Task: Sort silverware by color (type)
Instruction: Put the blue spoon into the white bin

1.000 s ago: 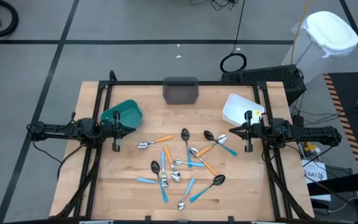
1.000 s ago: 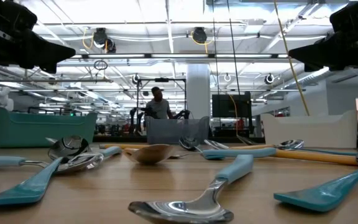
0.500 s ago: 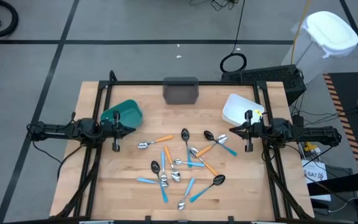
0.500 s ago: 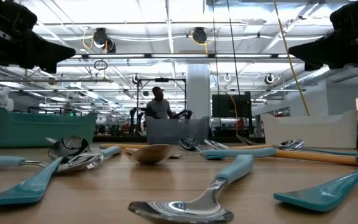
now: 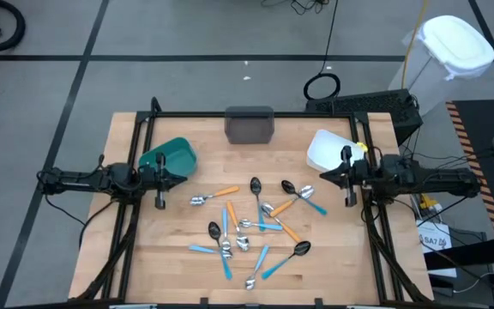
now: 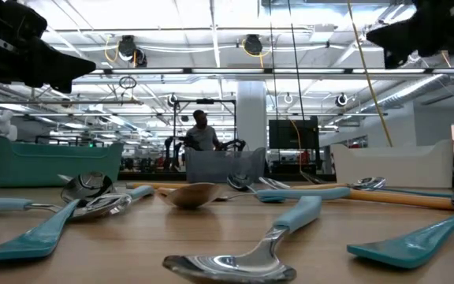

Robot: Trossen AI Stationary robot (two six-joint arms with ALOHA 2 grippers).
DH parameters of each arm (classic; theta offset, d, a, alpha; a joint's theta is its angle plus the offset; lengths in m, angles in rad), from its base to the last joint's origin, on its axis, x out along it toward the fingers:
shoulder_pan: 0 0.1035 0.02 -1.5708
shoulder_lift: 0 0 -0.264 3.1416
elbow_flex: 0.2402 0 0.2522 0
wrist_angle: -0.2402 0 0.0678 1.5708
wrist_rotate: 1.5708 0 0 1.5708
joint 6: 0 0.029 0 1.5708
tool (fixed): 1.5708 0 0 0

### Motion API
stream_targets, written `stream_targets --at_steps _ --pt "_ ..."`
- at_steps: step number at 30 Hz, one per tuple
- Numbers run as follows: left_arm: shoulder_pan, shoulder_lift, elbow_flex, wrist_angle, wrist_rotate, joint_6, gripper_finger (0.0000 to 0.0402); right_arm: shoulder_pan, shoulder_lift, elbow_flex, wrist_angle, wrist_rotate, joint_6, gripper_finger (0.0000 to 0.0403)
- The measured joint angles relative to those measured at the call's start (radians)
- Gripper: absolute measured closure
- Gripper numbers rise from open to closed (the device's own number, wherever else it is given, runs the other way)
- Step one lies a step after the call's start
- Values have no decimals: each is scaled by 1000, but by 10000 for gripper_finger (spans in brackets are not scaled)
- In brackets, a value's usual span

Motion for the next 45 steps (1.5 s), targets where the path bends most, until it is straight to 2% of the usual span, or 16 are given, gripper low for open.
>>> stream_targets --at_steps 10,15,23,28,39,45 --pt "0 0 0 -1 0 0 401 16 354 424 -182 -9 28 402" --pt "0 0 0 -1 0 0 401 29 516 647 -345 23 62 402" --pt "0 0 0 -10 0 75 401 33 662 909 -587 43 114 402" --pt "0 0 0 -5 0 71 401 33 673 966 -668 43 135 403" --pt "0 0 0 1 0 88 401 33 672 967 -940 74 280 403" --pt "0 0 0 2 0 82 401 62 667 862 -953 74 314 403"
